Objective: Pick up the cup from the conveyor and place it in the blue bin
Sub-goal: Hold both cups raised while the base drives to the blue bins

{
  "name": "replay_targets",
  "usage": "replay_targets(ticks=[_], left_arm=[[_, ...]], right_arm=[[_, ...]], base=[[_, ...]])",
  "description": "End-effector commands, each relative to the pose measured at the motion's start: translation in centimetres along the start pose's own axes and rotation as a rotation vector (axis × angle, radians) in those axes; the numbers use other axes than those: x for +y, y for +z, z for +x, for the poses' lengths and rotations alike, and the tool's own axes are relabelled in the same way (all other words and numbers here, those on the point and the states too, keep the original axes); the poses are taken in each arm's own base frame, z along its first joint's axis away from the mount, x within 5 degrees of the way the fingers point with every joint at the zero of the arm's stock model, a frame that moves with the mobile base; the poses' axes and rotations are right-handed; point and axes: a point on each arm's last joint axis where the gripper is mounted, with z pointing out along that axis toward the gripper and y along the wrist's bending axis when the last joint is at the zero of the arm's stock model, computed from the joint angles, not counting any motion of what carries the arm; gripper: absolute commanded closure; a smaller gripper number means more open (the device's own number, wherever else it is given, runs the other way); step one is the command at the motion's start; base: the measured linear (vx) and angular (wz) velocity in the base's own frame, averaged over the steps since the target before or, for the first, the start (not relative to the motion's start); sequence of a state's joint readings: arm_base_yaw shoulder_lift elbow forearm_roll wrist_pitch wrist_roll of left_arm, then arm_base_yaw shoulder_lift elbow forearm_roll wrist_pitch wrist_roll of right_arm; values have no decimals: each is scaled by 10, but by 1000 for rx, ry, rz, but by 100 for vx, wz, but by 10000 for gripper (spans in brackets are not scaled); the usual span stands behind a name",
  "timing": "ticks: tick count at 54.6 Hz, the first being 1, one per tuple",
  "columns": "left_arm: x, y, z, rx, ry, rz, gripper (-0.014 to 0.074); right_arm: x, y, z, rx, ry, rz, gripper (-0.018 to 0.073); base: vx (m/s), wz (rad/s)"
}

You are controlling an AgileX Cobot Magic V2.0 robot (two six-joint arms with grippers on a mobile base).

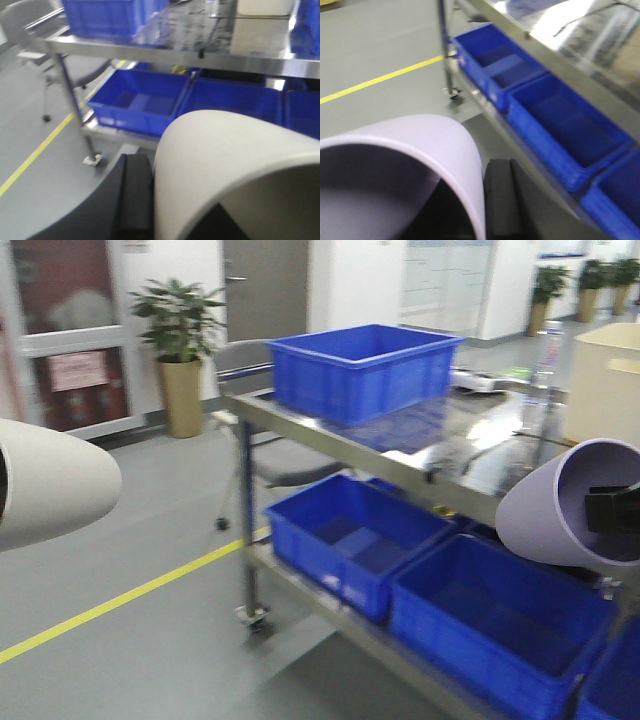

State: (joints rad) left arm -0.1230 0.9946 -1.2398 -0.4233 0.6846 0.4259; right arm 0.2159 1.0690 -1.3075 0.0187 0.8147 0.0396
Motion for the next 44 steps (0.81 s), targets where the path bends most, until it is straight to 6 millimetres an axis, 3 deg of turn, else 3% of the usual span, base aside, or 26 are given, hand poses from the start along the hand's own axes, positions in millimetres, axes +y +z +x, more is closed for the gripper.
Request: replay_targets(ticks=[1, 24, 44], left_arm=[[-2, -11, -18, -124, -13, -11, 604], [-2, -11, -18, -124, -13, -11, 604], [-2, -11, -18, -124, -13, -11, 604]], right_arm=[[0, -14, -15, -131, -10, 3, 568], [0, -14, -15, -130, -10, 3, 568], [0, -14, -15, -130, -10, 3, 568]], base=[[42, -72], [38, -77], [33, -45]])
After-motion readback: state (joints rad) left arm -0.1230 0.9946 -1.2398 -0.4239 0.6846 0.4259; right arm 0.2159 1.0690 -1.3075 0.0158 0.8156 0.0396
